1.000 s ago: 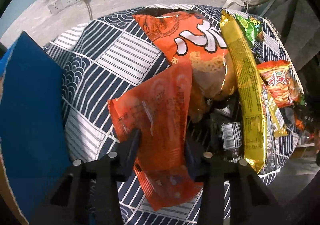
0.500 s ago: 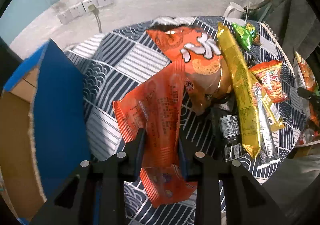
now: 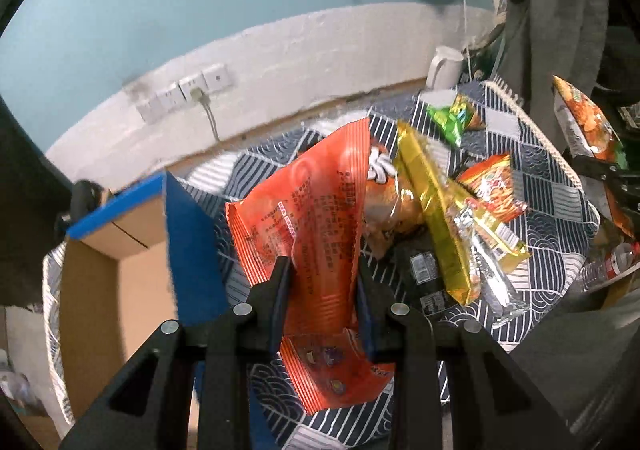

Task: Organize snacks
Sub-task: 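Carry both bags over the cardboard box and open both tools to drop them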

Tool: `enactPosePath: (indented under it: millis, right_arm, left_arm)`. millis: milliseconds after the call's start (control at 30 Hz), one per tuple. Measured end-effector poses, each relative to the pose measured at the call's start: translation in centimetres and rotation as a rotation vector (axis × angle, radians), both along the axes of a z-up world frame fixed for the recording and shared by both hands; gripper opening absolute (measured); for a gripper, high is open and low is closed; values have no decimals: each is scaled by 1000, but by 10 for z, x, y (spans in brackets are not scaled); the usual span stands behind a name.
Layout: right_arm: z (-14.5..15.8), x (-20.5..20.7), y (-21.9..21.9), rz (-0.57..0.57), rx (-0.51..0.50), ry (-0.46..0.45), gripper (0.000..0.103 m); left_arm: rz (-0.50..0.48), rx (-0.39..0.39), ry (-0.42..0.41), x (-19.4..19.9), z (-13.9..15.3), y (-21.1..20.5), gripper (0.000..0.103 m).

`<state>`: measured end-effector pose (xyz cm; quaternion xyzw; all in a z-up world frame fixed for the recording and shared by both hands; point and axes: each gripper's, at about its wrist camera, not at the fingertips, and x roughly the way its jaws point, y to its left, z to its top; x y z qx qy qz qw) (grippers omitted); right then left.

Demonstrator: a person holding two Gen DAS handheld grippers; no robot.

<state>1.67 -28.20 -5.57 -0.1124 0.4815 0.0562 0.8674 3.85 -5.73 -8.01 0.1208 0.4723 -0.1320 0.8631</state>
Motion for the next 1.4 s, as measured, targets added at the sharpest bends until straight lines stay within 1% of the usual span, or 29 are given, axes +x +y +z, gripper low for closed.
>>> enactPosePath:
  millis: [100,233,400,633,800,1133,1267,1400]
  right_arm:
    - [12,-3,14,34,6,-27,46]
    - [22,-3,31,75,18,-48,46]
    - [31,-3,55,131,26,-64,46]
    - [41,1,88,196,37,-72,46]
    - [44,5,118,247,40,-77,46]
    - [46,13,180,349,36,-86,46]
    - [46,18,205,391,44,-82,46]
    - [43,22,230,432,53,-71,46]
  left_arm:
    - [-12,7,-42,-9,15,4,30]
    - [-13,5,-76,-17,27,11,30]
    - [0,9,-102,-24,36,23,30]
    - [35,-15,-125,-29,50,44,30]
    - [63,-5,-160,-31,58,60,30]
    - [141,-3,-172,-33,59,108,30]
    - [186,-11,-166,-34,57,130,30]
    - [227,0,-166,-35,52,153,30]
